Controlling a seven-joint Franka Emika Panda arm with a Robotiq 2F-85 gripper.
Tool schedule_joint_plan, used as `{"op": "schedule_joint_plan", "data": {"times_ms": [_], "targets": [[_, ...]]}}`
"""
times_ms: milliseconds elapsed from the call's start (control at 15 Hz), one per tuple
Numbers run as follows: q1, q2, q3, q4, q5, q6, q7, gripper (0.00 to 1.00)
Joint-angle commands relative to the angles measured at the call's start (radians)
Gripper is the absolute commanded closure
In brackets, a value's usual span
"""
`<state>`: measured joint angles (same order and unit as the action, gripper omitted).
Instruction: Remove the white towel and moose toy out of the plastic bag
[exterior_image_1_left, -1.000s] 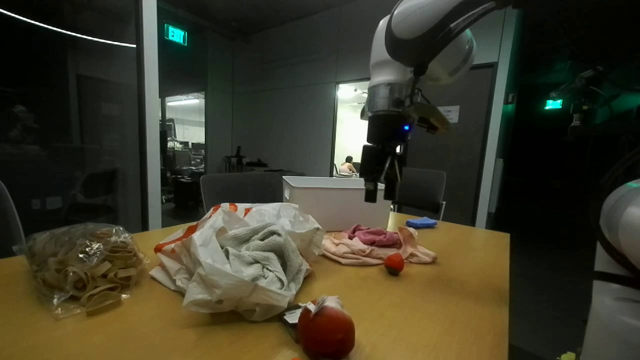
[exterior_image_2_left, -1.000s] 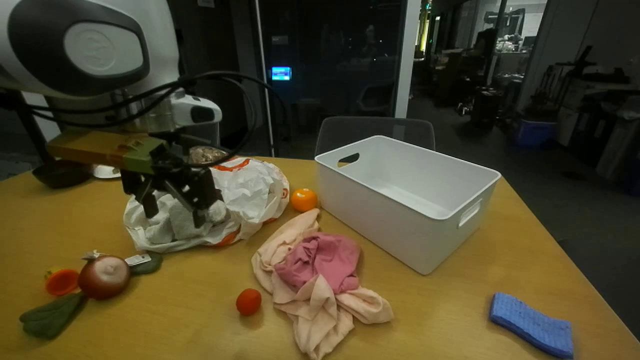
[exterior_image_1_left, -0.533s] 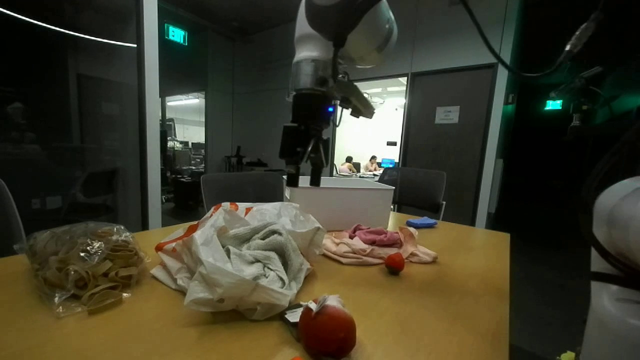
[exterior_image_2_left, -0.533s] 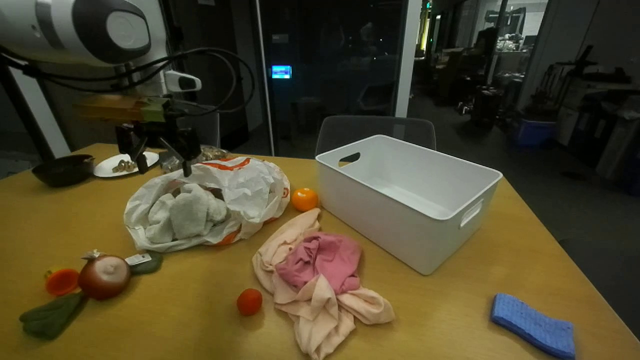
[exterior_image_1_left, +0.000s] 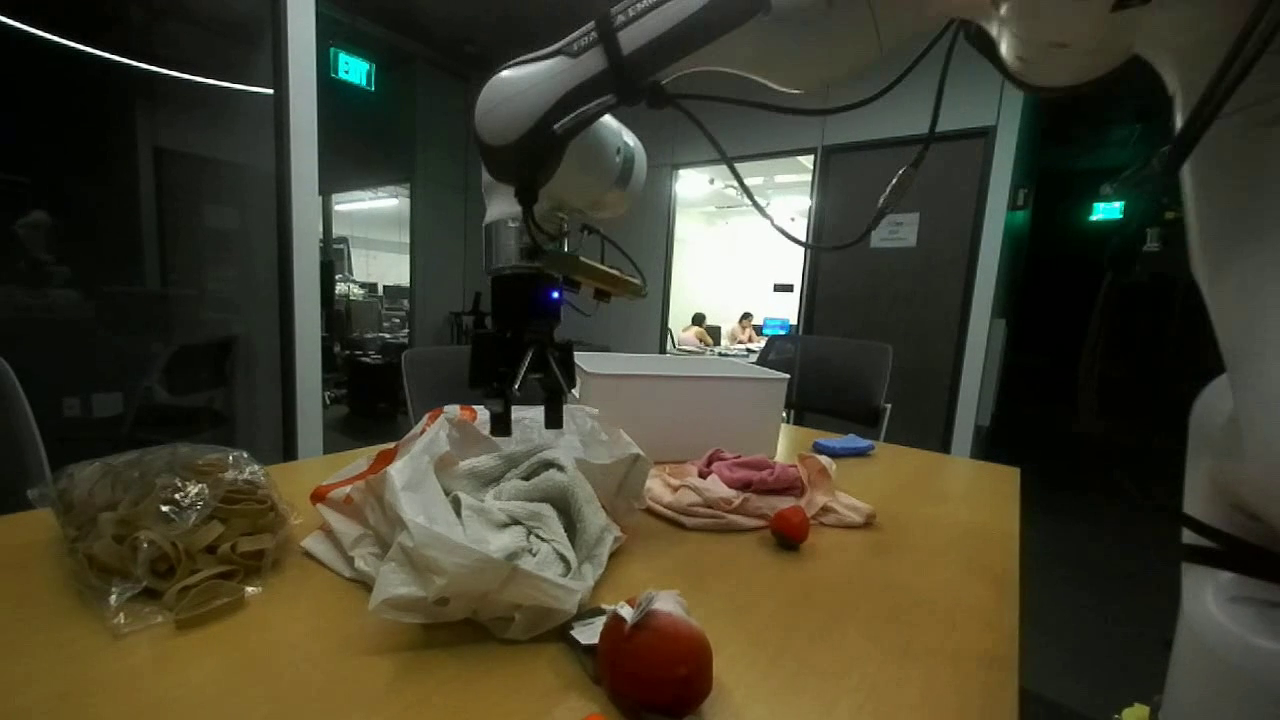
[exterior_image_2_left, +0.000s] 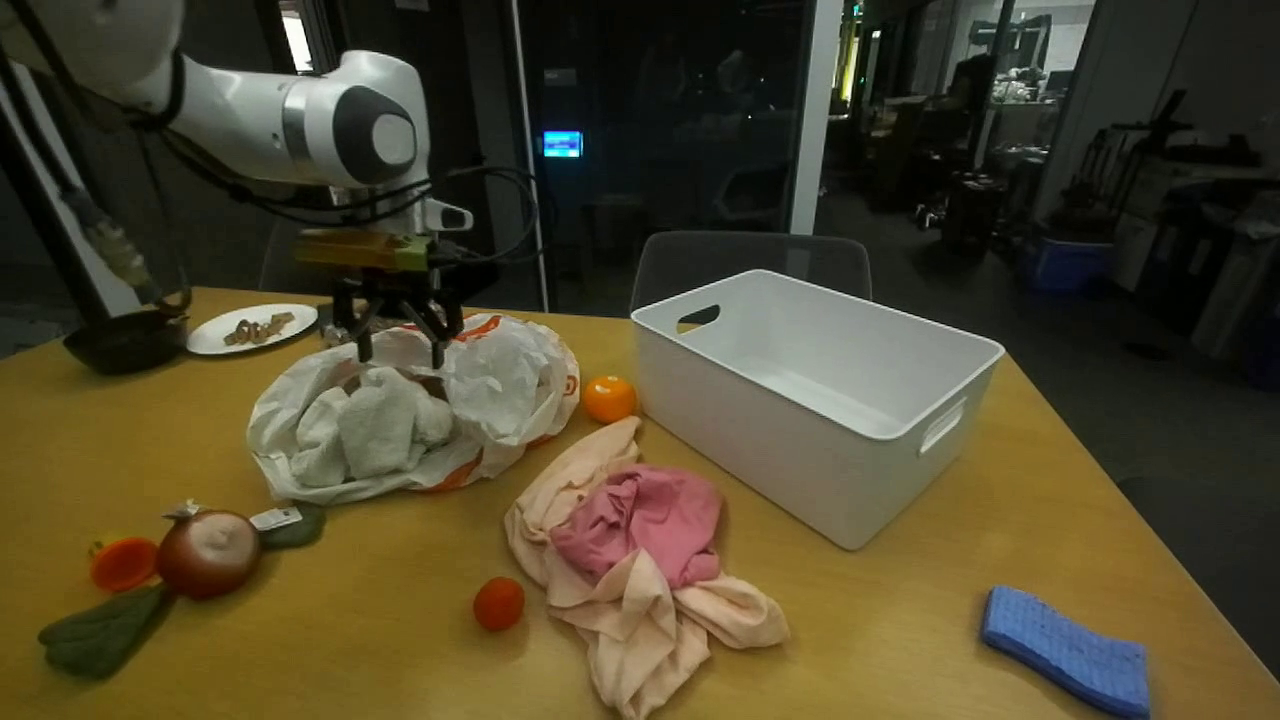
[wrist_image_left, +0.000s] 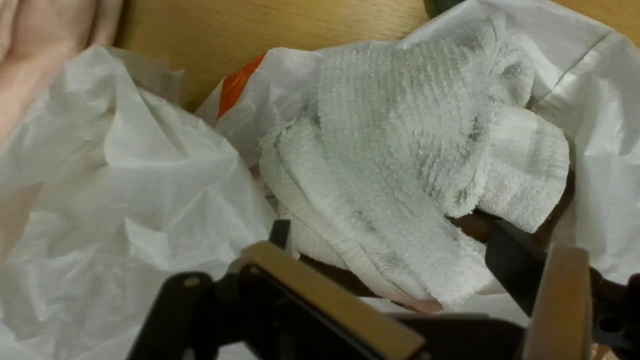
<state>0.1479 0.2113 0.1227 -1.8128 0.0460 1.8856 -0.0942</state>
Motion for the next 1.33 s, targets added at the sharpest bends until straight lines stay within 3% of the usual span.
{"op": "schedule_joint_plan", "data": {"times_ms": [0, 467, 867, 933, 1000, 1267], "targets": [[-0.016, 0.085, 0.012, 0.129, 0.078, -0.138, 0.0, 0.0], [-0.033, 0.109, -0.002, 0.142, 0.115, -0.256, -0.002, 0.0], [-0.052, 0.191, 0.002, 0.121, 0.119, -0.132, -0.06, 0.0], [-0.052, 0.204, 0.003, 0.117, 0.114, -0.11, -0.065, 0.25], [-0.052, 0.214, 0.003, 0.115, 0.112, -0.097, -0.061, 0.25], [-0.045, 0.211, 0.008, 0.108, 0.114, -0.078, -0.029, 0.55]]}}
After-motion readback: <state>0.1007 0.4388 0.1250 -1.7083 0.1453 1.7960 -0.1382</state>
